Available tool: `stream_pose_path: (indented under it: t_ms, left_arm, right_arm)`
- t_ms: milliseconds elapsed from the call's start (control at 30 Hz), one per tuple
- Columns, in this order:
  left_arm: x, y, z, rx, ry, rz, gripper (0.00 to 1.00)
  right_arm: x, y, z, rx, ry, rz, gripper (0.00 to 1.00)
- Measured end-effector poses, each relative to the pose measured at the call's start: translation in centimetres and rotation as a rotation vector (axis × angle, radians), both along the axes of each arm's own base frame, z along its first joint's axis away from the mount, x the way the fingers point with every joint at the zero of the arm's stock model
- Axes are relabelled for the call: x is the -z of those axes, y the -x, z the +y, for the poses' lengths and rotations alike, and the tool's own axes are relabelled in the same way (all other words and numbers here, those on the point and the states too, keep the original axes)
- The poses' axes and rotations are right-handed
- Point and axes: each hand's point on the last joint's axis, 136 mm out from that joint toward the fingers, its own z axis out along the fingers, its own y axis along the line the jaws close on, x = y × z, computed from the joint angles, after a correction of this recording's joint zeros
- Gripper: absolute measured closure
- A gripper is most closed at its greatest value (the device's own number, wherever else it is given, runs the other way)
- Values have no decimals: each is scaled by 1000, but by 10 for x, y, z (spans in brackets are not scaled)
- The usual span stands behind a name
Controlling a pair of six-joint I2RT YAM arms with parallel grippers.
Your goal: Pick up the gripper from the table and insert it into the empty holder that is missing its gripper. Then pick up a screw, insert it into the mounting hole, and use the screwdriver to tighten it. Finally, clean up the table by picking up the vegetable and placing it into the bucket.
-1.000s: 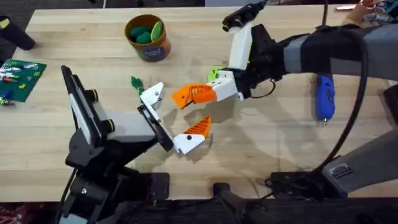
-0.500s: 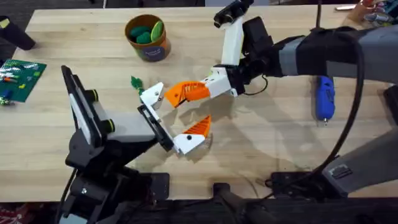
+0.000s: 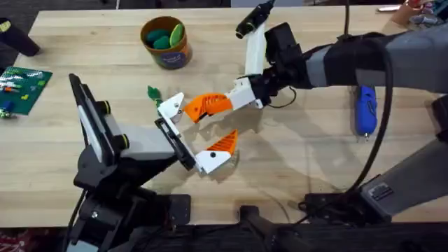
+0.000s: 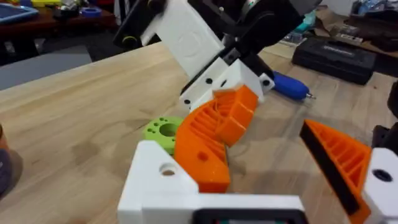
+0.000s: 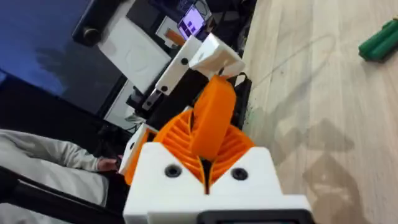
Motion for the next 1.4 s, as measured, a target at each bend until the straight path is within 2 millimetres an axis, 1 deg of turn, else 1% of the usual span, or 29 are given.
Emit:
stream_pose_path:
  t_ms: [167,533,967,1400]
  left_arm:
    - [0,-2,1,-12,-1,0,15]
    - [0,-2,2,-16,0,0,14]
    - [0,-6,4,-40,-2,-2,15]
    - [0,-6,5,-42,-2,-2,14]
  right_arm:
    - [-2,4,6,-21,7,14,980]
    - [-2,5,7,-23,37,72,979]
    - [-21,-8,14,-22,26,52,979]
    - [-22,-8,14,-24,30,59,978]
